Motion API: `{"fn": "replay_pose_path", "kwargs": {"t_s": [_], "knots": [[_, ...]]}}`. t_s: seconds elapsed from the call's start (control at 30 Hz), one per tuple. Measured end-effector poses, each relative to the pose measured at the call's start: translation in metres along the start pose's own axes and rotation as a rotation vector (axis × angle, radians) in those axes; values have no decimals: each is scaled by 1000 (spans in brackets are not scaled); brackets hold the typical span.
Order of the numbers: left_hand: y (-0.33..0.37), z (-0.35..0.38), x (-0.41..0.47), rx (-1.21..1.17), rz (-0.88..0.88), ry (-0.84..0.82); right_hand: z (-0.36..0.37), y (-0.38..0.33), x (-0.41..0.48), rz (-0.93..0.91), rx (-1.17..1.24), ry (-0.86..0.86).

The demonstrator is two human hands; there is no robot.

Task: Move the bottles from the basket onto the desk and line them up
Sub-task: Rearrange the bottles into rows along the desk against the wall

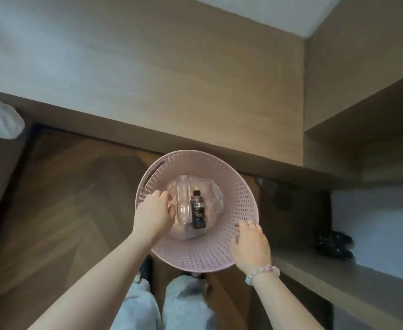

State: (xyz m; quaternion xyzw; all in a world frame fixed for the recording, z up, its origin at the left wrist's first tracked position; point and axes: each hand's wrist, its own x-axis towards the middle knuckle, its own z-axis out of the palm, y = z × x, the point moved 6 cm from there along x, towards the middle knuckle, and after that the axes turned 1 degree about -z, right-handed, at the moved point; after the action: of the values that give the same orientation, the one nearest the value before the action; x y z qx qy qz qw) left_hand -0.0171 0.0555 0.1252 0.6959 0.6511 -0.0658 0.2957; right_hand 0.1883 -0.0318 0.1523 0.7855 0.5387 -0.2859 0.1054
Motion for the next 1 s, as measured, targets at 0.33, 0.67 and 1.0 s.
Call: {"fn": "replay_pose_path", "kwargs": {"t_s": [0.33, 0.67, 1.0], "knots": [[-65, 190, 163, -287, -251, -96, 218, 22, 196, 255, 313, -140], [-81, 271, 273, -129, -108, -266, 352, 42, 285, 490, 680, -126], [-100, 269, 270, -362, -149, -218, 374, 47, 275, 427, 700, -58]]}}
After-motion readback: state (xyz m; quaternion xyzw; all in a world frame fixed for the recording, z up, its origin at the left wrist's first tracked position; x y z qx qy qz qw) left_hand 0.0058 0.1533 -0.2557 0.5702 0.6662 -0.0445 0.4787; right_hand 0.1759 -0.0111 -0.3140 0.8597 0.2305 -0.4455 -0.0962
